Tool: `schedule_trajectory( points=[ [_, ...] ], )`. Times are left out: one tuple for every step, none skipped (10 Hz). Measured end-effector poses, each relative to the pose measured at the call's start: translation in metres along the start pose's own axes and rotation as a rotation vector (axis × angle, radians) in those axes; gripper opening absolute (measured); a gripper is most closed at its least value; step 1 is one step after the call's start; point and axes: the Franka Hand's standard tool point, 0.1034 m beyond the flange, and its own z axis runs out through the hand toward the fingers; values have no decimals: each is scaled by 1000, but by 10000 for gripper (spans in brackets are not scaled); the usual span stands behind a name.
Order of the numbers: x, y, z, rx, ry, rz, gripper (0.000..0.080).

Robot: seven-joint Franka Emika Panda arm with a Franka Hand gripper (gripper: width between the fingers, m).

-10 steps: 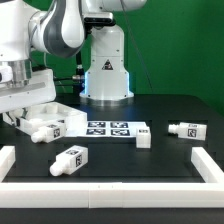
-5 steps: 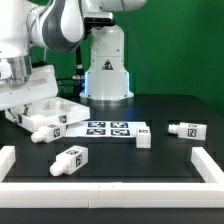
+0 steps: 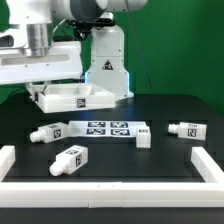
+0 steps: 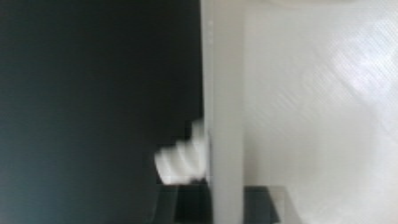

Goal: Assemble one leg

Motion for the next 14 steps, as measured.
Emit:
schedule_trajectory(
  points=[
    [19, -2, -7, 0, 0, 34, 52],
    [22, 0, -7, -3, 4, 33, 52],
    [20, -1, -6, 0, 0, 32, 52],
    [20, -1, -5, 0, -1, 31, 52],
    [20, -2, -5, 1, -2, 31, 52],
    [24, -5, -6, 2, -10, 76, 52],
    [39, -13, -12, -3, -22, 136, 52],
    [63, -21, -17, -7, -20, 185, 52],
    [87, -28, -19, -8, -23, 258, 52],
    [108, -32, -22, -7, -24, 334, 53],
    [121, -33, -26, -13, -12, 356, 53],
    [118, -34, -23, -11, -16, 338, 53],
    [117, -34, -22, -11, -19, 338, 53],
    [117, -35, -21, -10, -21, 336, 53]
  ],
)
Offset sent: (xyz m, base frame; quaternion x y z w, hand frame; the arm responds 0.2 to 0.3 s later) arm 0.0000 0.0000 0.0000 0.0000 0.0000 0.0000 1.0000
